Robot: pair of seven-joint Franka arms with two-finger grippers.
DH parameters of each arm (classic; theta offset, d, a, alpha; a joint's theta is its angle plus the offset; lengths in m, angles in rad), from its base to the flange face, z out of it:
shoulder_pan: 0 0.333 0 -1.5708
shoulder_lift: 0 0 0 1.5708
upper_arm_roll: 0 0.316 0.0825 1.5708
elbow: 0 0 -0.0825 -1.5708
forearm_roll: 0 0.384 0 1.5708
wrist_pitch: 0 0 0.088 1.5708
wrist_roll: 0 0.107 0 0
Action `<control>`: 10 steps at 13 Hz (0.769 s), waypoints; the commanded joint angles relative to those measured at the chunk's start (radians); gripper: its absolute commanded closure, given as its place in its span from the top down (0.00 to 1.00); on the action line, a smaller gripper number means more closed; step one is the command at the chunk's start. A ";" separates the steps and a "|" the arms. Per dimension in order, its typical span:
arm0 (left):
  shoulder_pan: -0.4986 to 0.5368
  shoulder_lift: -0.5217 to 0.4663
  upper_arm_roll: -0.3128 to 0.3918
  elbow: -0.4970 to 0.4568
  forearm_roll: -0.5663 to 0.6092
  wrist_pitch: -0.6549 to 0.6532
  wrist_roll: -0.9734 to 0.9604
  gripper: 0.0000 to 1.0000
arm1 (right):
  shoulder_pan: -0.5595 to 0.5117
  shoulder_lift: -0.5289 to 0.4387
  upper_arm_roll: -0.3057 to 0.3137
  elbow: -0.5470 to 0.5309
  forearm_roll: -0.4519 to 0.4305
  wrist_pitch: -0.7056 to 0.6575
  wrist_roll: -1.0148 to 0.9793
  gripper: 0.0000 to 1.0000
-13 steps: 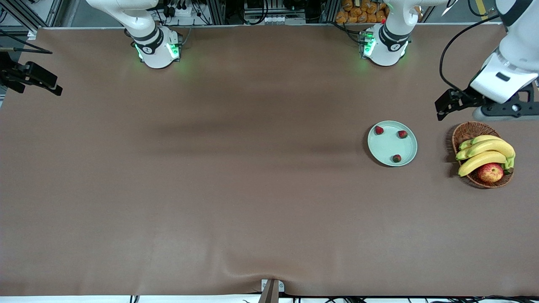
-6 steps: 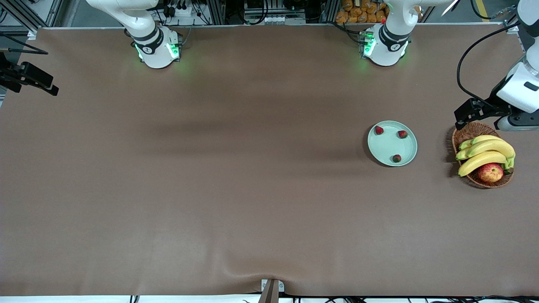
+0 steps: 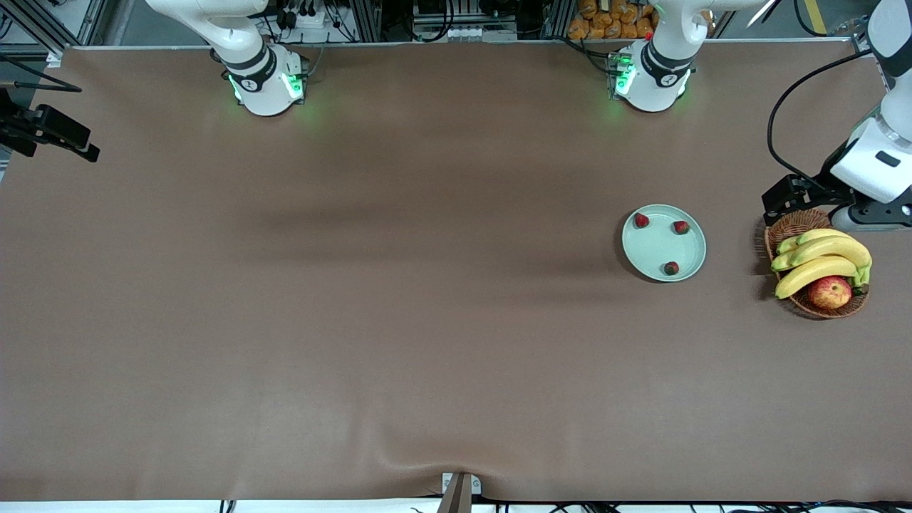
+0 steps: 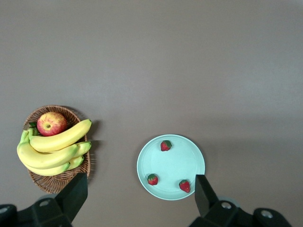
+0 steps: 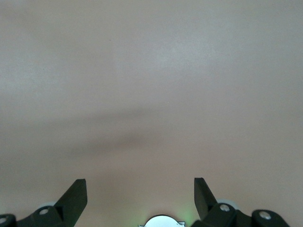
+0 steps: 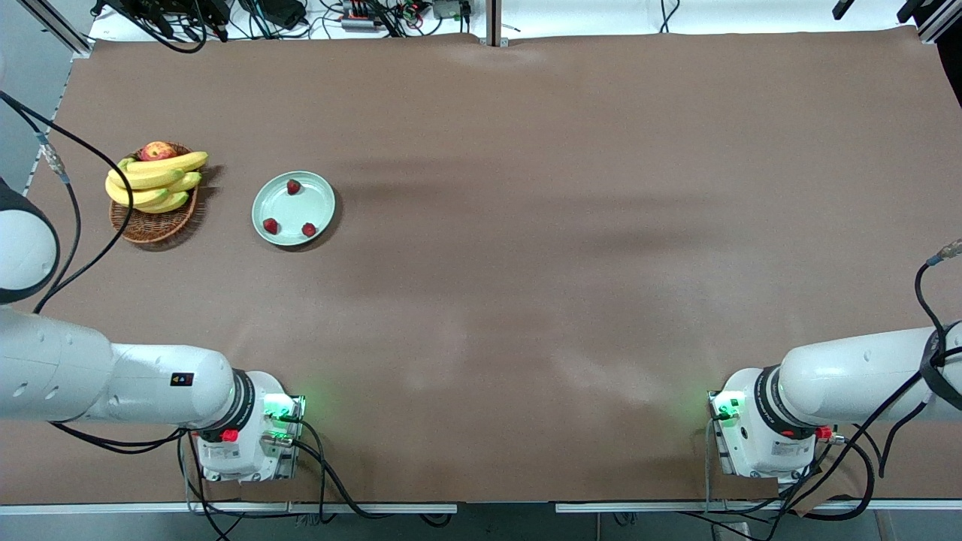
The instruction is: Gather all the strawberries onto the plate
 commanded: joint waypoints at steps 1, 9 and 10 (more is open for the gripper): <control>-0.002 -0.012 0.055 0.035 -0.019 -0.021 0.046 1.00 | -0.006 0.000 0.005 0.012 -0.010 -0.011 -0.011 1.00; -0.004 -0.030 0.064 0.082 -0.065 -0.112 0.051 1.00 | -0.005 0.000 0.005 0.014 -0.010 -0.011 -0.009 1.00; -0.003 -0.029 0.066 0.082 -0.065 -0.112 0.048 1.00 | -0.005 0.000 0.005 0.014 -0.010 -0.011 -0.009 1.00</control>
